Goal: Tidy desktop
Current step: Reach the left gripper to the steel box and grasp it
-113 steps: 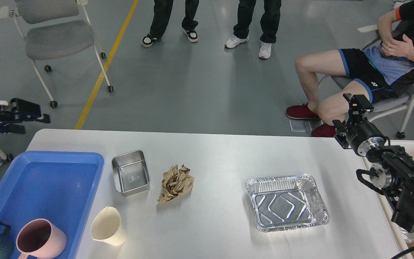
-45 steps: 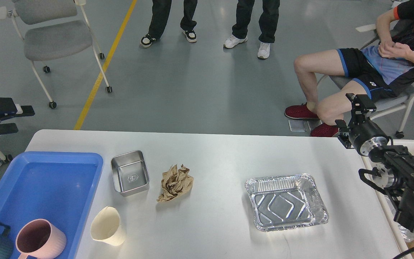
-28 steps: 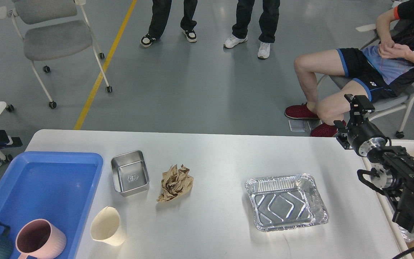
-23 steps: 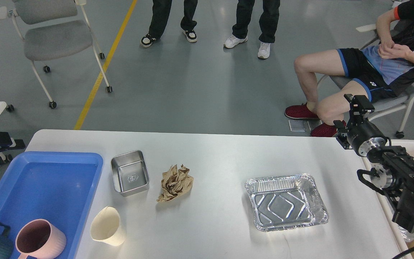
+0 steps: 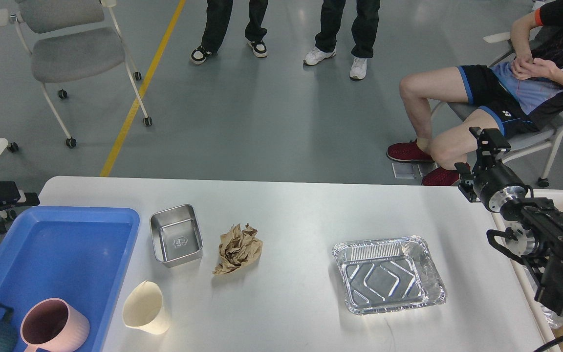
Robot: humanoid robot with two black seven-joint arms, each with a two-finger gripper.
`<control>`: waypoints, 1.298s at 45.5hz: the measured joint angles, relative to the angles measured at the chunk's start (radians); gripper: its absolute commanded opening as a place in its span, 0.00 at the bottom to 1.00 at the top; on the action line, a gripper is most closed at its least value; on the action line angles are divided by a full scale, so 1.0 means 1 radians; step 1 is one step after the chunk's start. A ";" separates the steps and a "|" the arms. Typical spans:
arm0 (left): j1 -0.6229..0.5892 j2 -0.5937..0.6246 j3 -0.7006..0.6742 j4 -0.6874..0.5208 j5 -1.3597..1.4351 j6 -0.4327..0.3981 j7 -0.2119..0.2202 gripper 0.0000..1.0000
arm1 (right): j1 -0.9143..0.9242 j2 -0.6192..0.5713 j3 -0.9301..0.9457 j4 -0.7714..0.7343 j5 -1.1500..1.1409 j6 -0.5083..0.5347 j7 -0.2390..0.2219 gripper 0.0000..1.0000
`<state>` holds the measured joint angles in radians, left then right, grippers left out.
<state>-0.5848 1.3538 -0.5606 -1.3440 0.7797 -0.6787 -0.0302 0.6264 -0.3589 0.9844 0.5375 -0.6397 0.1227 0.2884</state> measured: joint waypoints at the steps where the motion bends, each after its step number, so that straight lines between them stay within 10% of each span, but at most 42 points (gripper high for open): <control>1: 0.000 -0.001 0.000 0.000 0.000 0.000 0.000 0.97 | 0.000 0.000 0.000 0.000 0.000 0.000 0.000 1.00; 14: 0.000 -0.086 0.000 0.033 0.001 0.031 0.003 0.97 | -0.001 0.003 0.000 0.000 0.000 0.000 0.000 1.00; 36: -0.019 -0.652 0.038 0.292 0.254 0.203 0.117 0.97 | -0.011 0.002 0.000 0.003 0.000 0.000 0.000 1.00; 59: -0.023 -0.791 0.121 0.444 0.293 0.263 0.109 0.94 | -0.010 -0.003 -0.001 -0.007 0.000 0.000 0.000 1.00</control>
<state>-0.6075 0.5633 -0.4396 -0.8995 1.0723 -0.4154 0.0792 0.6161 -0.3622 0.9836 0.5305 -0.6396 0.1228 0.2884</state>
